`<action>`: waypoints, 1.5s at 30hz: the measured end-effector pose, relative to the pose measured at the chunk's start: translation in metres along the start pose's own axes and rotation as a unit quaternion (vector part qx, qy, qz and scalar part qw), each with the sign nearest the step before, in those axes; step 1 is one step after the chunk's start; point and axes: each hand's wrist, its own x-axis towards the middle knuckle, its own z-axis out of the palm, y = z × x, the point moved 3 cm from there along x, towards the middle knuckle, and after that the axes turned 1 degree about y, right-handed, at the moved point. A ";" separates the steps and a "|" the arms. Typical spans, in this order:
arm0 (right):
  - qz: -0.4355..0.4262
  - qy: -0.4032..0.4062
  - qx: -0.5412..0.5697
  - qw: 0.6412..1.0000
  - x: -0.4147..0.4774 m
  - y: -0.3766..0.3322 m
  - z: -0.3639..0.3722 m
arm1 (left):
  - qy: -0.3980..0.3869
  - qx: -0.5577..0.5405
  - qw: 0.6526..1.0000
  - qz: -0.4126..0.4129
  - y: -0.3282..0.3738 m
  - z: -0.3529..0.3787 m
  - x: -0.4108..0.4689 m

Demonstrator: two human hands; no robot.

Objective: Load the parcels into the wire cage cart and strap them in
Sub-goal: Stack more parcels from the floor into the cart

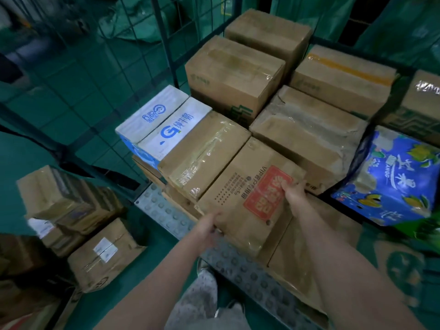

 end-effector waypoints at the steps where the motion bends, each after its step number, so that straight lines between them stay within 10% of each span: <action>1: 0.015 -0.005 0.014 1.000 0.000 0.006 0.002 | 0.016 -0.022 1.000 0.008 0.005 -0.002 0.002; 19: 0.043 0.055 0.030 0.997 0.003 0.018 0.008 | 0.080 0.025 0.996 0.005 0.037 -0.003 0.051; 27: 0.056 0.065 -0.086 0.993 -0.009 0.028 -0.001 | 0.128 0.277 0.948 0.091 0.034 0.006 0.056; 45: 0.075 0.142 -0.232 0.959 -0.029 0.053 -0.049 | 0.088 0.308 0.947 0.040 0.001 0.027 0.076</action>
